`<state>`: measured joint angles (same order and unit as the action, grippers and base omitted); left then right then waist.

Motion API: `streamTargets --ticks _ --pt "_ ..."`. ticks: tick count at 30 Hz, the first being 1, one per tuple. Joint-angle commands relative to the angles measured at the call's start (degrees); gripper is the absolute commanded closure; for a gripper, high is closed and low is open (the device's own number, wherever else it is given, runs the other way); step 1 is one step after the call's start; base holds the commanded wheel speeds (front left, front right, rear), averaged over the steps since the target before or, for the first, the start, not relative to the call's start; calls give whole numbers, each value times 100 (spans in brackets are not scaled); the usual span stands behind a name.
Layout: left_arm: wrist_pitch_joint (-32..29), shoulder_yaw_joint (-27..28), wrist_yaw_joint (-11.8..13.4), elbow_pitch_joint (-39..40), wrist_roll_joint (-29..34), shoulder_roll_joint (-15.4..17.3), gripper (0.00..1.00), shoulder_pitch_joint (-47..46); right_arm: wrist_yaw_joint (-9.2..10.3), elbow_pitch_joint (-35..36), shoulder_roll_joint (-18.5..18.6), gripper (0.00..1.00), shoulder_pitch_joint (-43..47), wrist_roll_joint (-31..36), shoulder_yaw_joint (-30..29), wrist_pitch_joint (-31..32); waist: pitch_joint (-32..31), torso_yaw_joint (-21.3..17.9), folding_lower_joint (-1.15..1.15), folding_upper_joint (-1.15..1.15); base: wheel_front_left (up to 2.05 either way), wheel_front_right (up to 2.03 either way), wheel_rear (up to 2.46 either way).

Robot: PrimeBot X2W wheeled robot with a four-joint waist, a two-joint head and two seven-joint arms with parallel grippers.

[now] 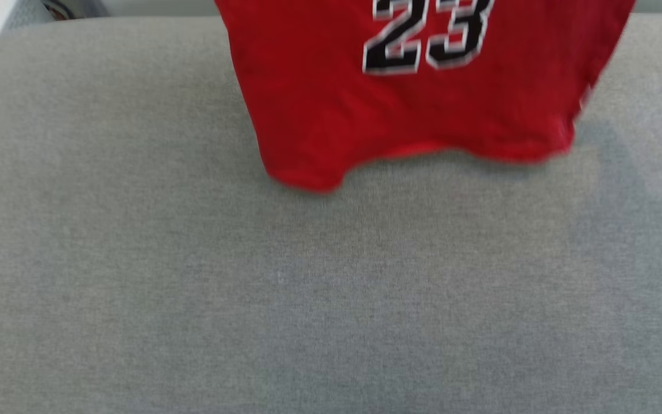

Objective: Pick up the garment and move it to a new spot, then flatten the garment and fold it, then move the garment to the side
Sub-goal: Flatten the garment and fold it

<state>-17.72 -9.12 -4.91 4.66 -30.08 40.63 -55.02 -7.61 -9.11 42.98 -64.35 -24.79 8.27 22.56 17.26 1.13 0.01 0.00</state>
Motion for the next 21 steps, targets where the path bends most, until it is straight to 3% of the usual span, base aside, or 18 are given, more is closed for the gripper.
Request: streamTargets --ticks 1,7,12,21 --pt "-4 -53 -49 -175 50 68 100 -374 12 -237 12 100 -329 47 65 -79 796 -106 -1 0 0 0 0" --pt "100 -472 -193 -1046 233 -44 100 -1979 12 -1238 -276 100 -1704 278 375 -502 1495 -168 -1 0 0 0 0" --pt "467 -764 -230 -1939 448 -280 100 -3246 12 -2142 -666 100 -2654 627 280 -1053 1910 -212 -1 0 0 0 0" --pt "1403 -1035 -248 -3444 549 -674 100 -4256 12 -3532 -1312 100 -3520 1228 80 -2030 2176 -232 -1 0 0 0 0"
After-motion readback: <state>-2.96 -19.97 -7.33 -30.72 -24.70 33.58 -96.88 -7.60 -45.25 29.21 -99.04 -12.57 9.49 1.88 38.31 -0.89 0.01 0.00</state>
